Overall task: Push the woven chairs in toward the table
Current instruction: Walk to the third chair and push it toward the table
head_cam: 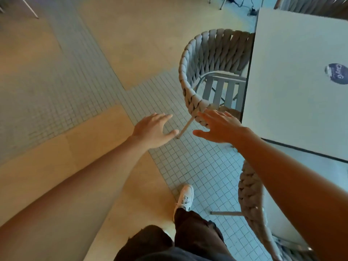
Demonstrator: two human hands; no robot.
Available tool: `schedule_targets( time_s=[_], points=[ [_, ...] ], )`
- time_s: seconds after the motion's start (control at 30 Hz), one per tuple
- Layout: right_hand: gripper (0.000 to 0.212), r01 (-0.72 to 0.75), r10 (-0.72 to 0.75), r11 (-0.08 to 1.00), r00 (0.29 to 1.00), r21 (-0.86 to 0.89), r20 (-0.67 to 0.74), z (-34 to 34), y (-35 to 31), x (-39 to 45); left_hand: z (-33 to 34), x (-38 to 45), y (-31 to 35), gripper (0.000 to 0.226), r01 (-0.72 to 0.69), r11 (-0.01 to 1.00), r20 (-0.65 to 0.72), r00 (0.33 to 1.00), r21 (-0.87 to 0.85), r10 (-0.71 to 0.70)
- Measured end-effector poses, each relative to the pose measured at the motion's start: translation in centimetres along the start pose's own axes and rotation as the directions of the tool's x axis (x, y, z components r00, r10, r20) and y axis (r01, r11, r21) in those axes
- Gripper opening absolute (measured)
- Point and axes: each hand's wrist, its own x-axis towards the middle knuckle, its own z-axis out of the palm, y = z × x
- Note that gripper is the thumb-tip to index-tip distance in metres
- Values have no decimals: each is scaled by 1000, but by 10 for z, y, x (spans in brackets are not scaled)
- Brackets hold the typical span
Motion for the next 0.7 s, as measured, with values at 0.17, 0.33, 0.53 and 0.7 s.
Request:
schedule_targets(
  time_s=[0.17,0.33,0.53,0.7],
  points=[
    [78,60,-61,998,998,-32,-15,-27,10,54,-24,36,-22,83,37,999,-14,999,-4,-37],
    [83,61,-60,998,998,-32,33,-49,5,108,-39,67,-56,84,53,998,-30,998,-27,-54],
    [93,40,-39,999,999,-33,36,-65,-5,183,-56,121,-117,84,11,1000,-30,999,6,-11],
    [102,-56,57,998,997,-30,42,-83,-16,248,-83,180,-171,86,-37,999,-12,999,17,37]
  ],
)
